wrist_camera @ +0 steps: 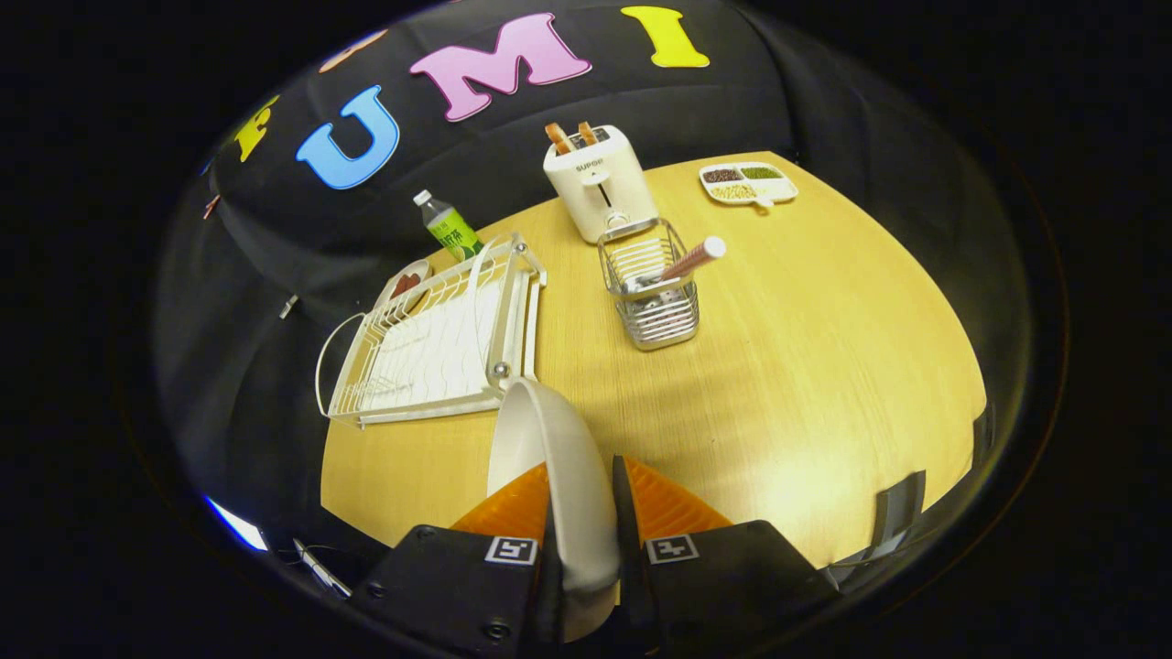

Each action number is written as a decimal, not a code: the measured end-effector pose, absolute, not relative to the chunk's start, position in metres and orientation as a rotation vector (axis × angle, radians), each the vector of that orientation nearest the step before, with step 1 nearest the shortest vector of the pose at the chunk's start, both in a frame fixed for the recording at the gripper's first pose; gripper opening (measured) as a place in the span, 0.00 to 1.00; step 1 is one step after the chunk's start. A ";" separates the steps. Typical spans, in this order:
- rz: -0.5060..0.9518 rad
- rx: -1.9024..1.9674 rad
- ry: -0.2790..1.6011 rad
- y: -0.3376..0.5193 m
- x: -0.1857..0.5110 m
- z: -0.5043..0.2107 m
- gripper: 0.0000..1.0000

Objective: Take the plate from the dish rack, then take the spoon from the basket and place it into the plate.

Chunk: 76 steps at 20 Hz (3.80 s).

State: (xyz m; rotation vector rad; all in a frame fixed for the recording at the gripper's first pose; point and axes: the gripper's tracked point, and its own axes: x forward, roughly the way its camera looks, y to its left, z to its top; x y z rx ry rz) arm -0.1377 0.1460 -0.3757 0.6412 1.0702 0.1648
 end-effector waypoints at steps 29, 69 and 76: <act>0.196 0.407 0.812 0.093 -0.106 -0.302 0.98; 0.295 0.222 0.890 0.039 -0.011 -0.333 0.13; 0.329 0.319 0.743 0.050 -0.042 -0.228 0.13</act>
